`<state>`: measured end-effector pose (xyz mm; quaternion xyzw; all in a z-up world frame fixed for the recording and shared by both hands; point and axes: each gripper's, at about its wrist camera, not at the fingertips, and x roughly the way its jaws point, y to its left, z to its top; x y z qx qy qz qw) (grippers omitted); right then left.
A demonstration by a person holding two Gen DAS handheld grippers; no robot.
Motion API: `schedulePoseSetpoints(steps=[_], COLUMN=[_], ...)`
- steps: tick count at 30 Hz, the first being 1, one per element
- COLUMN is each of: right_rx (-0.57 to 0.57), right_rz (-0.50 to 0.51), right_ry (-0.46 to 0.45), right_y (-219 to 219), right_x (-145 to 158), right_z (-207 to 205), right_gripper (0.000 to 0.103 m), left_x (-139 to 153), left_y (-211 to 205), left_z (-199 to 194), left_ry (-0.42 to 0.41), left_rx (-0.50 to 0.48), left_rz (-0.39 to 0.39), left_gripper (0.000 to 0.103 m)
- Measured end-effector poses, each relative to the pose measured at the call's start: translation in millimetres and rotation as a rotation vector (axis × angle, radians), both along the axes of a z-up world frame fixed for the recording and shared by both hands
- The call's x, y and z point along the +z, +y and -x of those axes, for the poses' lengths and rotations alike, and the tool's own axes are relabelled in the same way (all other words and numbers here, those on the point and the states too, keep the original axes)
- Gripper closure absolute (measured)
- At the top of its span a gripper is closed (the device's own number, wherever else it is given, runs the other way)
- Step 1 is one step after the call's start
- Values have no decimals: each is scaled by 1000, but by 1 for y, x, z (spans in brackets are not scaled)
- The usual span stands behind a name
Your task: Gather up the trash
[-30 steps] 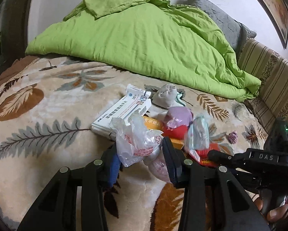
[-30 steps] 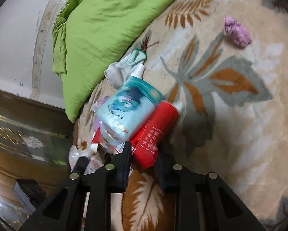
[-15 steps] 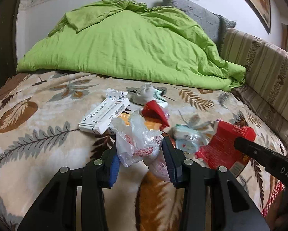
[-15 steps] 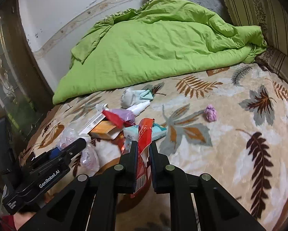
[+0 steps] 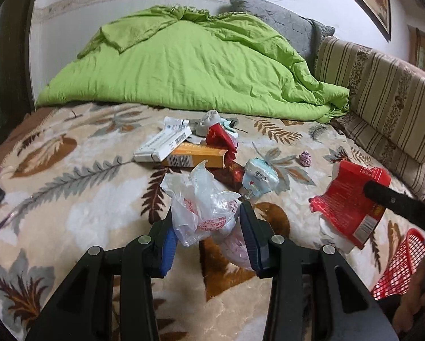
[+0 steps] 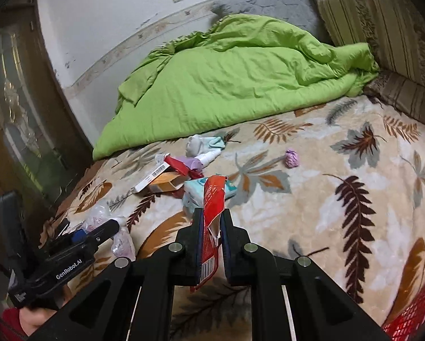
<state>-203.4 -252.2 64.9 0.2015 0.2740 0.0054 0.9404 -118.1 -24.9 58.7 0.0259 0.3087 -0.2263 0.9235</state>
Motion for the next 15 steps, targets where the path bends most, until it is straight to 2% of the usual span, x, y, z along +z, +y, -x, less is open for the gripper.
schedulePoseSetpoints(steps=[5, 15], right_rx=[-10, 29], right_rz=[-39, -7], right_ry=[6, 10], right_y=[-10, 3], right_x=[-3, -3], right_z=[1, -6], right_gripper=[91, 91], left_x=[-7, -14], left_y=[-13, -27], left_z=[0, -1], left_ry=[-10, -39], left_rx=[-13, -10], left_rz=[-42, -119], left_gripper=[63, 63])
